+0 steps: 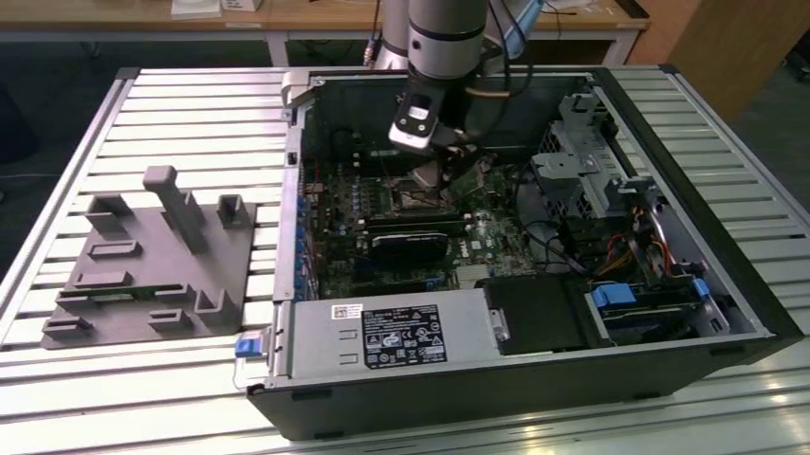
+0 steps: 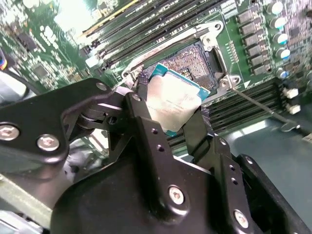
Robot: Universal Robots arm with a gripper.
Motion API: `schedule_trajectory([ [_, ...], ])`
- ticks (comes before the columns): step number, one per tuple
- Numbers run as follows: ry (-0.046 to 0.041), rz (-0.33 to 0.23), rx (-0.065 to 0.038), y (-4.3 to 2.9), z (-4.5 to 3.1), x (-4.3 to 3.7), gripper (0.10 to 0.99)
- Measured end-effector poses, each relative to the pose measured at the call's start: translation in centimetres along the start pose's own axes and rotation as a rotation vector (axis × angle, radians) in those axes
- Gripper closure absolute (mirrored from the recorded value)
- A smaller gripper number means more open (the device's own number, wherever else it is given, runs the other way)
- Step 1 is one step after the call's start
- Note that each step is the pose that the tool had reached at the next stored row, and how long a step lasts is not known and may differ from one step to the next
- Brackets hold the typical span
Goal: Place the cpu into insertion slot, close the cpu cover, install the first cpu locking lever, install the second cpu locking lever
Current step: 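Place the cpu into insertion slot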
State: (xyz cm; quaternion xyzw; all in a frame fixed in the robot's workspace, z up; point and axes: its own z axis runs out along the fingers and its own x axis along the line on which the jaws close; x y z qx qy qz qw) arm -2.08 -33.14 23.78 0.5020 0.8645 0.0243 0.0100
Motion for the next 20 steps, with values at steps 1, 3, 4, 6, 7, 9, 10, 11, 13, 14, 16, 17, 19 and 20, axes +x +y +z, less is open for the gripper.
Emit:
schedule_trajectory([
  [1, -0.0011, 0.019, 0.000, 0.00, 0.02, 0.00, 0.549],
  [3, -0.0030, 0.055, 0.000, 0.00, 0.05, 0.00, 0.549],
  [4, -0.0040, 0.073, 0.000, 0.00, 0.07, 0.00, 0.549],
  [6, -0.0059, 0.109, -0.001, -0.01, 0.11, 0.00, 0.549],
  [7, -0.0069, 0.127, -0.001, -0.01, 0.13, 0.00, 0.549],
  [9, -0.0090, 0.165, -0.001, -0.01, 0.16, 0.00, 0.549],
  [10, -0.0099, 0.183, -0.001, -0.01, 0.19, 0.00, 0.549],
  [11, -0.0109, 0.201, -0.001, -0.01, 0.20, 0.00, 0.549],
  [13, -0.0129, 0.237, -0.001, -0.01, 0.24, 0.00, 0.549],
  [14, -0.0139, 0.255, -0.002, -0.01, 0.26, 0.00, 0.549],
  [16, -0.0158, 0.291, -0.002, -0.02, 0.29, 0.00, 0.549],
  [17, -0.0168, 0.308, -0.002, -0.02, 0.31, 0.00, 0.549],
  [19, -0.0188, 0.346, -0.002, -0.02, 0.35, 0.00, 0.549],
  [20, -0.0198, 0.364, -0.002, -0.02, 0.37, 0.00, 0.549],
])
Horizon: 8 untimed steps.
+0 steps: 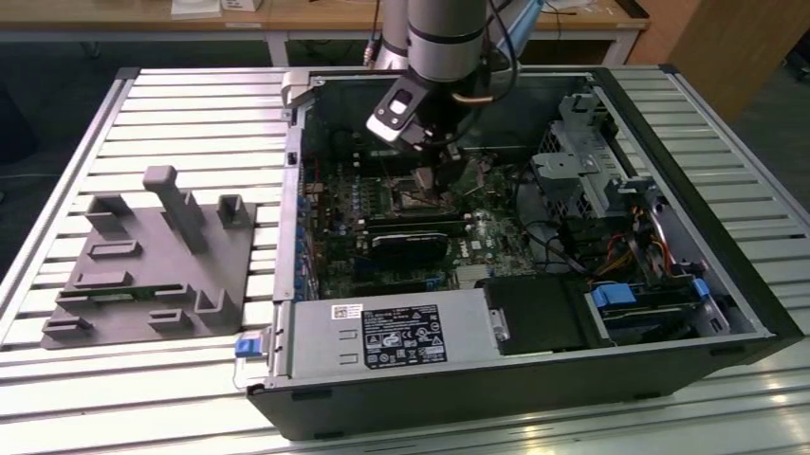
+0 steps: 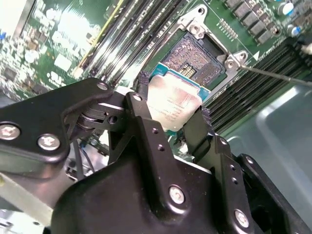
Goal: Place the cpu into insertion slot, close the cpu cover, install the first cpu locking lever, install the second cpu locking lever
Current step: 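Place the cpu into insertion slot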
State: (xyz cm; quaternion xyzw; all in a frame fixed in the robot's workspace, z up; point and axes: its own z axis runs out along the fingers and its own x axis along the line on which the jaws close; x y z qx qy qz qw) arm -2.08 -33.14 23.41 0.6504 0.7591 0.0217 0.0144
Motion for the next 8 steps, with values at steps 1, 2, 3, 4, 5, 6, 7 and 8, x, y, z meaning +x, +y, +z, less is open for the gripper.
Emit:
schedule_trajectory([
  [1, -0.0009, 0.017, 0.000, 0.00, 0.02, 0.00, 0.549],
  [2, -0.0019, 0.036, 0.000, 0.00, 0.04, 0.00, 0.549],
  [3, -0.0029, 0.054, 0.000, 0.00, 0.05, 0.00, 0.549],
  [4, -0.0039, 0.072, 0.000, 0.00, 0.07, 0.00, 0.549],
  [5, -0.0048, 0.090, -0.001, 0.00, 0.09, 0.00, 0.549],
  [6, -0.0059, 0.109, -0.001, -0.01, 0.11, 0.00, 0.549],
  [7, -0.0068, 0.127, -0.001, -0.01, 0.13, 0.00, 0.549],
  [8, -0.0077, 0.143, -0.001, -0.01, 0.15, 0.00, 0.549],
])
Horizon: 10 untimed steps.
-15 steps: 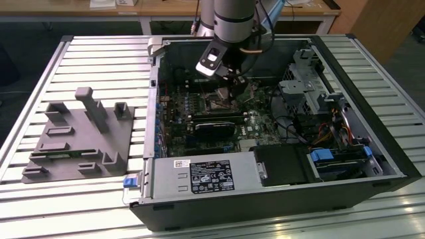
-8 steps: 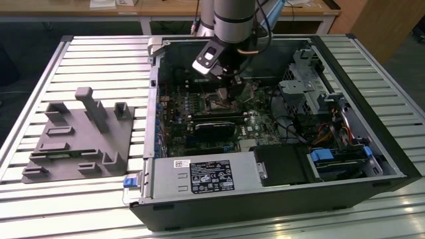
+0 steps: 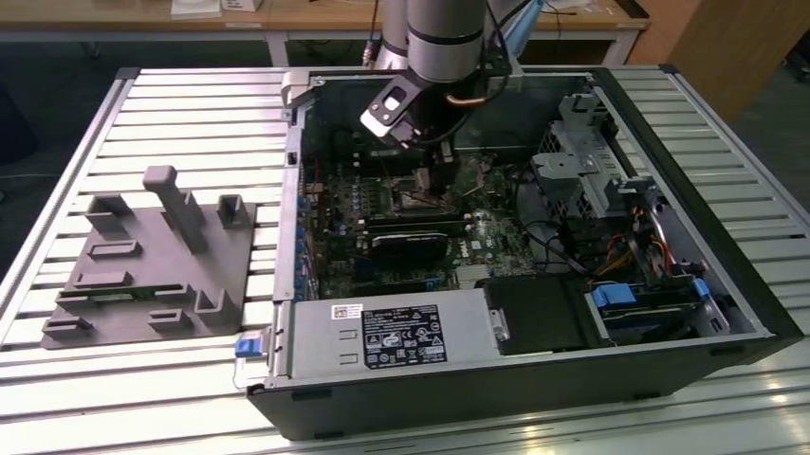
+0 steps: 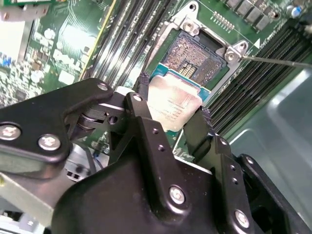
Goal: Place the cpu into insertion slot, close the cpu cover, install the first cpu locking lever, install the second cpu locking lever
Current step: 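Place the cpu into insertion slot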
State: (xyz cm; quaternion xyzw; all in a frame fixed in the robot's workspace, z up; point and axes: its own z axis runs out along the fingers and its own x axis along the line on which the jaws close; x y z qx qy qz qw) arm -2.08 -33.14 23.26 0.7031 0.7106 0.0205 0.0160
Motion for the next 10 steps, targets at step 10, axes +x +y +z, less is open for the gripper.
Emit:
schedule_trajectory([
  [10, -0.0040, 0.013, -0.052, -1.62, 0.27, 0.01, 0.549],
])
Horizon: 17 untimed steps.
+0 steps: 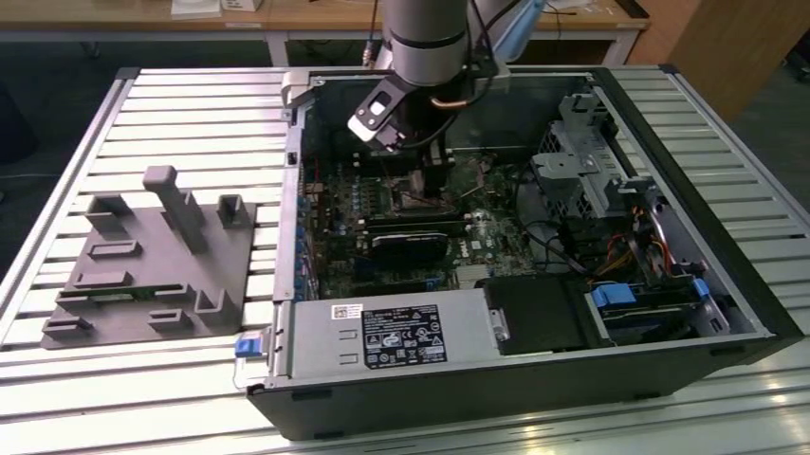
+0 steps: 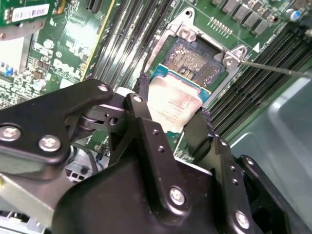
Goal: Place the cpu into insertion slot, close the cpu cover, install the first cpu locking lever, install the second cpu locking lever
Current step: 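Place the cpu into insertion slot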
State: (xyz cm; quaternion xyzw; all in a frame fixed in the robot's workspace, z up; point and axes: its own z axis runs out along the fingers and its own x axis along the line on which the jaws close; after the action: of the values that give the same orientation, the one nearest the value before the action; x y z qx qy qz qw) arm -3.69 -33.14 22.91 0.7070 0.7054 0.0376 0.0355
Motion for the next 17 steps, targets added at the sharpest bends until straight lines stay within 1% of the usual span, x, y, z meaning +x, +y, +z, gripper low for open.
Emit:
schedule_trajectory([
  [2, 0.0002, 0.000, -0.017, -0.37, 0.13, 0.01, 0.549],
  [3, 0.0003, 0.000, -0.020, -0.40, 0.21, 0.02, 0.549],
  [5, -0.0001, 0.002, -0.021, -0.41, 0.29, 0.07, 0.549],
  [11, -0.0042, 0.039, -0.021, -0.53, 0.73, 0.22, 0.549],
  [17, -0.0046, 0.044, -0.021, -0.67, 1.08, 0.58, 0.549],
])
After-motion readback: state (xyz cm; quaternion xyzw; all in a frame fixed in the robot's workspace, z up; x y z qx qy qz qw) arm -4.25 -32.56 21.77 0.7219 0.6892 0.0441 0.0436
